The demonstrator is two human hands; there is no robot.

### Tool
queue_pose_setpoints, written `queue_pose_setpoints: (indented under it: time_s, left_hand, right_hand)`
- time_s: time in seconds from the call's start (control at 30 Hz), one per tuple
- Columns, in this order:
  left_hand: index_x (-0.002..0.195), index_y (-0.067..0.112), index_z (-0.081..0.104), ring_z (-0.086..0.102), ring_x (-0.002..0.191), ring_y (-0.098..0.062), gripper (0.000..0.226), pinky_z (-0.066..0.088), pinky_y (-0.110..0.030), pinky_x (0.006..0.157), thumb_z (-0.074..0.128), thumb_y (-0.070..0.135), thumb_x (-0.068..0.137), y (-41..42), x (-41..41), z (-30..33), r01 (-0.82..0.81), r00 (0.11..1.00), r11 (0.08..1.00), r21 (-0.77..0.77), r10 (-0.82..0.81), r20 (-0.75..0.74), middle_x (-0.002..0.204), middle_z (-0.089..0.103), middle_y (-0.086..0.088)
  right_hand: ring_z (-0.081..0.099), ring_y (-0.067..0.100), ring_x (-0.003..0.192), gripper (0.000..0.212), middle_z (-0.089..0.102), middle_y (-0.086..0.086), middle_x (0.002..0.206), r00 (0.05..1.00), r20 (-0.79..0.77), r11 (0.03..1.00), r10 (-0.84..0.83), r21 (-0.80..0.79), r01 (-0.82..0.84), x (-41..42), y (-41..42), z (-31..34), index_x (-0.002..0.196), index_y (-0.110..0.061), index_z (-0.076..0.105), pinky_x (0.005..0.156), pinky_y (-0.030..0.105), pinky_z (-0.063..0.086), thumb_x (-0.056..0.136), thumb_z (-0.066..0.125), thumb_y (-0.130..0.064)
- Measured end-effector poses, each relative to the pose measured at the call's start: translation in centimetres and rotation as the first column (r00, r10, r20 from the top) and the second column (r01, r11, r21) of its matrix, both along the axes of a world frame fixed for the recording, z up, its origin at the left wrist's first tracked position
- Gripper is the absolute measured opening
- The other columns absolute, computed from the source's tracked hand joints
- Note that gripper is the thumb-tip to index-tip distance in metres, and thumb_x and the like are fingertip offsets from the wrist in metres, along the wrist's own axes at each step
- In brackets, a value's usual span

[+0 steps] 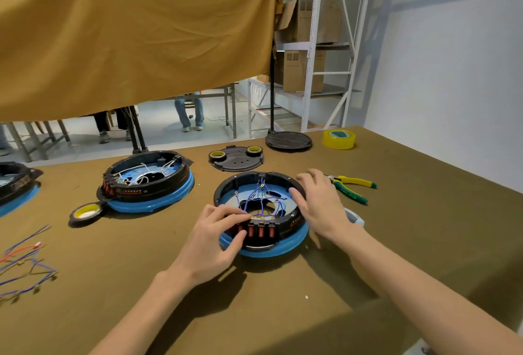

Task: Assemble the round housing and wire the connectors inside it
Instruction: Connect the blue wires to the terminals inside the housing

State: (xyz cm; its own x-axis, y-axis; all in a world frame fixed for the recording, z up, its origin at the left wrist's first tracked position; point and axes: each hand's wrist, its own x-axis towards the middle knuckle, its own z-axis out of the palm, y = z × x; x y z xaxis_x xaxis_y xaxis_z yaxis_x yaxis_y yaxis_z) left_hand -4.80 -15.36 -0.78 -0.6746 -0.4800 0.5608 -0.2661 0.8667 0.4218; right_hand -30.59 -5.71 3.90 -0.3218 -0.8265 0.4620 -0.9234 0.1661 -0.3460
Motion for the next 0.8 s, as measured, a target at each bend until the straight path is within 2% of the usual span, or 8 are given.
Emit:
queue_pose_setpoints:
  time_s: [0.1,0.17,0.23,0.33,0.4,0.5,0.63,0.8]
  left_hand:
    - [0.129,0.035,0.065,0.043,0.13,-0.001,0.039,0.032,-0.02,0.107,0.062,0.052,0.093,-0.7,-0.4,0.3,-0.038,0.998,0.999,-0.026,0.037,-0.041,0.132,0.054,0.026]
    - [0.125,0.039,0.065,0.038,0.133,0.01,0.042,0.027,-0.03,0.117,0.062,0.061,0.09,-1.3,-0.7,0.2,-0.069,0.997,0.997,0.024,0.069,-0.033,0.13,0.056,0.027]
    - [0.119,0.039,0.066,0.04,0.125,0.017,0.044,0.028,-0.036,0.12,0.059,0.069,0.088,-1.6,-0.8,-0.1,-0.061,0.997,0.994,0.087,0.064,-0.033,0.121,0.057,0.032]
    - [0.115,0.037,0.066,0.048,0.116,0.01,0.052,0.036,-0.031,0.111,0.058,0.078,0.083,-1.7,-1.2,-0.4,-0.074,0.996,0.993,0.088,0.078,-0.041,0.11,0.058,0.031]
    - [0.105,0.036,0.065,0.052,0.107,0.004,0.051,0.04,-0.024,0.099,0.06,0.08,0.079,-1.8,-1.6,-0.2,-0.101,0.994,0.992,0.076,0.104,-0.042,0.101,0.061,0.025]
    - [0.093,0.034,0.062,0.051,0.096,0.002,0.046,0.042,-0.022,0.082,0.064,0.077,0.074,-1.9,-2.3,0.2,-0.128,0.99,0.99,0.061,0.131,-0.048,0.09,0.059,0.021]
    - [0.095,0.034,0.064,0.055,0.095,0.001,0.052,0.048,-0.027,0.081,0.068,0.078,0.068,-2.0,-2.7,0.1,-0.123,0.988,0.985,0.118,0.133,-0.083,0.092,0.062,0.019]
    - [0.097,0.032,0.062,0.059,0.095,-0.002,0.055,0.048,-0.023,0.08,0.07,0.077,0.066,-2.2,-3.3,0.0,-0.143,0.981,0.978,0.152,0.161,-0.112,0.093,0.064,0.018]
  right_hand:
    - [0.05,0.004,0.111,0.047,0.056,-0.012,0.117,0.943,0.04,0.941,0.332,0.053,-0.334,2.1,1.4,-1.2,0.118,-0.027,0.065,0.099,0.03,0.043,0.099,0.043,-0.064]
    - [0.047,0.001,0.108,0.045,0.058,-0.014,0.112,0.905,0.007,0.9,0.425,0.108,-0.423,2.5,1.7,-2.0,0.115,-0.03,0.066,0.098,0.026,0.038,0.095,0.05,-0.067]
    - [0.047,0.004,0.108,0.034,0.06,-0.01,0.111,0.896,0.012,0.894,0.444,0.062,-0.443,2.1,1.4,-2.0,0.111,-0.027,0.069,0.096,0.028,0.04,0.095,0.062,-0.056]
    - [0.047,0.006,0.106,0.03,0.052,-0.011,0.112,0.888,0.029,0.888,0.458,0.024,-0.459,1.3,0.8,-2.0,0.111,-0.03,0.066,0.091,0.023,0.044,0.09,0.07,-0.051]
    - [0.048,0.006,0.095,0.034,0.047,-0.016,0.103,0.888,0.077,0.89,0.454,0.012,-0.456,0.9,0.3,-1.9,0.106,-0.035,0.055,0.08,0.02,0.045,0.086,0.073,-0.055]
    - [0.047,0.009,0.082,0.034,0.048,-0.014,0.091,0.886,0.114,0.89,0.45,0.026,-0.455,0.4,-0.4,-1.6,0.094,-0.032,0.05,0.069,0.025,0.044,0.085,0.074,-0.054]
    - [0.047,0.009,0.081,0.036,0.05,-0.015,0.086,0.884,0.057,0.884,0.464,0.024,-0.466,0.0,-0.5,-1.7,0.085,-0.039,0.044,0.065,0.023,0.041,0.084,0.072,-0.061]
    - [0.046,0.006,0.076,0.042,0.049,-0.013,0.079,0.907,0.038,0.907,0.419,0.011,-0.42,-0.1,-1.2,-1.2,0.075,-0.039,0.04,0.061,0.021,0.037,0.082,0.078,-0.055]
